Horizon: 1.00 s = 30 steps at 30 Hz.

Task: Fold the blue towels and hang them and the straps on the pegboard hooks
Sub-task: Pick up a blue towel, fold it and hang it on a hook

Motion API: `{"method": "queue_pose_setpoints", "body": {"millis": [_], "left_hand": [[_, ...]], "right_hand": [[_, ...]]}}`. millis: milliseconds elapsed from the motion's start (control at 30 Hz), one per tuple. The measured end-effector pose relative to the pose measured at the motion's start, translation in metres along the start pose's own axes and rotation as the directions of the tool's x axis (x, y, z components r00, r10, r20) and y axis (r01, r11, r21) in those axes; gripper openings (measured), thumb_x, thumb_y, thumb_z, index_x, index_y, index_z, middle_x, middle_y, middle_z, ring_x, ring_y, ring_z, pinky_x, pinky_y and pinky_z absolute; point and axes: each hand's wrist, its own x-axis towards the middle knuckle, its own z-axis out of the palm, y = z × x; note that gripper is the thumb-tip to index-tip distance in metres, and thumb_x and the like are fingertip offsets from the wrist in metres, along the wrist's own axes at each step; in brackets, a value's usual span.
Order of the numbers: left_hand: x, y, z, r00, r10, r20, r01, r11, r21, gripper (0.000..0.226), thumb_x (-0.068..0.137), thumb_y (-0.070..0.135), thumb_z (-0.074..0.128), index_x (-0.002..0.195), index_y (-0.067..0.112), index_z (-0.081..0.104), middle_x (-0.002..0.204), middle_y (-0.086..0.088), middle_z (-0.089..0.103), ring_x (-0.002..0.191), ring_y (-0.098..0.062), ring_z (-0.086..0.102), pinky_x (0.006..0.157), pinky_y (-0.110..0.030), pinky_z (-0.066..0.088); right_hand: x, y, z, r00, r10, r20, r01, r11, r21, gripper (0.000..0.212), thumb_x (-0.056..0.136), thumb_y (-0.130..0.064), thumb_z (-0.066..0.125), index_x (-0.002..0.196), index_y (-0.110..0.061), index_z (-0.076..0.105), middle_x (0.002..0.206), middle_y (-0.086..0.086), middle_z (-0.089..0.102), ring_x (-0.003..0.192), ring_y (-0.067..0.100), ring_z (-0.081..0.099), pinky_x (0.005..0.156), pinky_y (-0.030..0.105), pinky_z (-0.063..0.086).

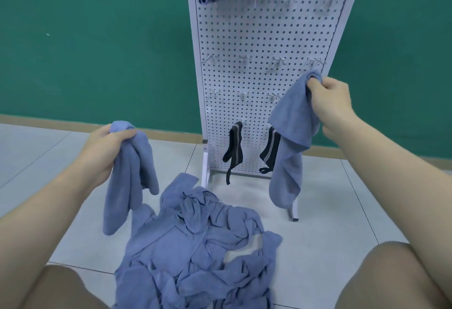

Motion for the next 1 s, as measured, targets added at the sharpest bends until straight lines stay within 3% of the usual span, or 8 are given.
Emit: {"method": "queue_pose_setpoints", "body": {"millis": [100,267,433,567,700,800,867,1000], "left_hand": [[-0.002,0.005,0.011,0.998,0.045,0.038,-0.044,0.999,-0.027,0.022,0.100,0.015,0.062,0.115,0.001,0.066,0.109,-0.014,0.073,0.099,-0.026,0.068,0.094,-0.039,0.052],[-0.007,0.011,0.032,0.985,0.116,0.125,-0.111,0.993,-0.039,0.011,0.100,0.013,0.061,0.104,0.008,0.069,0.106,-0.014,0.073,0.098,-0.025,0.068,0.093,-0.041,0.050],[-0.009,0.004,0.053,0.978,0.110,0.176,-0.146,0.968,0.205,0.006,0.098,0.016,0.066,0.096,0.011,0.064,0.082,-0.001,0.072,0.077,-0.019,0.064,0.082,-0.037,0.052],[-0.015,0.004,0.068,0.954,0.098,0.285,-0.185,0.937,0.296,0.010,0.098,0.017,0.066,0.105,0.010,0.063,0.088,-0.005,0.078,0.071,-0.018,0.067,0.075,-0.033,0.052],[-0.023,0.006,0.082,0.874,0.092,0.476,-0.277,0.901,0.334,0.021,0.096,0.034,0.071,0.108,0.017,0.068,0.094,-0.003,0.079,0.073,-0.015,0.069,0.077,-0.034,0.056],[-0.029,0.007,0.097,0.813,-0.030,0.582,-0.157,0.951,0.268,0.054,0.094,0.064,0.060,0.111,0.015,0.073,0.100,-0.003,0.079,0.082,-0.018,0.071,0.087,-0.042,0.057],[-0.029,0.008,0.107,0.776,-0.141,0.615,-0.014,0.971,0.240,0.075,0.091,0.077,0.048,0.111,0.009,0.073,0.103,-0.008,0.079,0.085,-0.021,0.073,0.084,-0.040,0.058],[-0.025,0.006,0.116,0.741,-0.248,0.624,0.147,0.967,0.210,0.070,0.092,0.070,0.049,0.106,0.005,0.071,0.101,-0.010,0.079,0.085,-0.023,0.073,0.084,-0.037,0.055]], "right_hand": [[-0.002,0.003,0.012,0.997,-0.023,0.072,0.028,0.997,-0.067,0.038,0.100,-0.023,0.054,0.065,-0.020,0.040,0.064,-0.001,0.035,0.062,0.015,0.031,0.056,0.030,0.024],[-0.011,0.002,0.027,0.976,-0.084,0.203,0.138,0.954,-0.265,0.043,0.099,-0.020,0.051,0.062,-0.022,0.030,0.059,-0.003,0.028,0.054,0.012,0.024,0.050,0.027,0.020],[-0.021,-0.007,0.036,0.948,-0.108,0.298,0.164,0.972,-0.169,0.030,0.099,-0.022,0.050,0.072,-0.010,0.047,0.069,0.001,0.040,0.064,0.013,0.034,0.064,0.030,0.027],[-0.029,-0.015,0.043,0.912,-0.150,0.382,0.193,0.978,-0.075,0.040,0.088,-0.034,0.049,0.099,0.003,0.060,0.082,0.012,0.056,0.078,0.016,0.046,0.075,0.036,0.037],[-0.036,-0.020,0.049,0.880,-0.195,0.433,0.233,0.972,-0.036,0.029,0.099,-0.024,0.051,0.103,0.002,0.065,0.087,0.006,0.058,0.081,0.015,0.049,0.077,0.035,0.040],[-0.041,-0.018,0.057,0.868,-0.212,0.449,0.255,0.966,-0.036,0.024,0.104,-0.018,0.051,0.100,-0.006,0.071,0.086,0.001,0.063,0.080,0.011,0.053,0.075,0.030,0.043],[-0.046,-0.019,0.063,0.857,-0.233,0.459,0.279,0.960,-0.035,0.024,0.104,-0.016,0.051,0.100,-0.005,0.071,0.085,0.000,0.063,0.077,0.009,0.052,0.072,0.027,0.042],[-0.053,-0.015,0.071,0.825,-0.286,0.487,0.334,0.942,-0.012,0.024,0.104,-0.013,0.051,0.098,0.004,0.068,0.082,0.002,0.058,0.076,0.009,0.048,0.068,0.026,0.038]]}}
